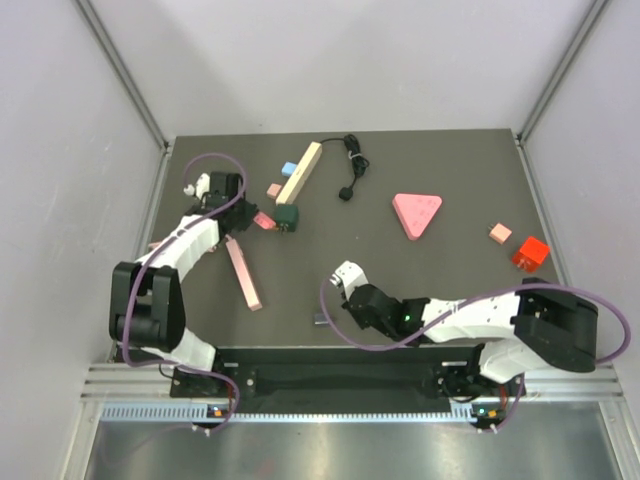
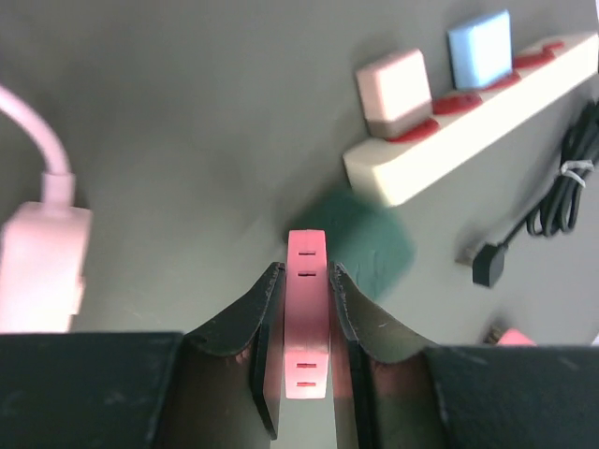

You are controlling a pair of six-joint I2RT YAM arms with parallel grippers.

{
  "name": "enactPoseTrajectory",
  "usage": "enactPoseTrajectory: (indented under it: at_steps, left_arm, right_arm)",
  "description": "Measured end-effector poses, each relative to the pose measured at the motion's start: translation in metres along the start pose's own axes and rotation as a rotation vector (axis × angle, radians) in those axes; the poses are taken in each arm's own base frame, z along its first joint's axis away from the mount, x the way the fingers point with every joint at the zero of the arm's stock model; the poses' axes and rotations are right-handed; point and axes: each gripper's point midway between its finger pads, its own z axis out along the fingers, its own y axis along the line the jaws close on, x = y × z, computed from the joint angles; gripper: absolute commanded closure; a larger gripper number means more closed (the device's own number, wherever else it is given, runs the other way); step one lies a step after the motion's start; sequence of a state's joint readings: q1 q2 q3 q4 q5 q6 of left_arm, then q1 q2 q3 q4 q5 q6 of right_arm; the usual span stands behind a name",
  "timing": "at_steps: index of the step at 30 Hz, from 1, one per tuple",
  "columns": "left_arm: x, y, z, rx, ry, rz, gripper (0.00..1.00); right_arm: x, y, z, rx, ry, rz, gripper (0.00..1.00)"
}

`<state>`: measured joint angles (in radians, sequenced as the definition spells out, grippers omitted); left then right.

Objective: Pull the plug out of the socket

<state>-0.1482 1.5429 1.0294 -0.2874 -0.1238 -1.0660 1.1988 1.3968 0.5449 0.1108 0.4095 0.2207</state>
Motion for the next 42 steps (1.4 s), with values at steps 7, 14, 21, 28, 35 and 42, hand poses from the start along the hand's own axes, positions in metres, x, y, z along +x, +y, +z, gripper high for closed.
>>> enactPoseTrajectory:
  at_steps: [7, 14, 21, 28, 35, 42]
  left_arm:
    - [0.012, -0.01, -0.014, 0.062, 0.022, 0.054, 1.0]
    - [-0.007, -0.012, -0.07, 0.142, -0.079, 0.129, 1.0]
    - [-0.031, -0.002, -0.13, 0.176, -0.205, 0.185, 1.0]
    - [-0.016, 0.036, -0.149, 0.149, -0.196, 0.232, 1.0]
    - [0.005, 0.054, -0.158, 0.161, -0.123, 0.247, 1.0]
    - [0.013, 0.051, -0.172, 0.222, -0.098, 0.244, 1.0]
  right_arm:
    - [-0.018, -0.024, 0.009, 0.047, 0.006, 0.087, 1.0]
    - [-0.067, -0.04, 0.031, -0.021, 0.002, 0.187, 0.77]
    - [-0.155, -0.024, 0.074, -0.08, -0.017, 0.218, 0.27]
    - [-0.225, -0.01, 0.124, -0.084, -0.054, 0.279, 0.0]
    - [-0.225, -0.009, 0.175, 0.025, -0.005, 0.279, 0.0]
    - [-0.211, -0.016, 0.198, 0.125, 0.033, 0.256, 0.01]
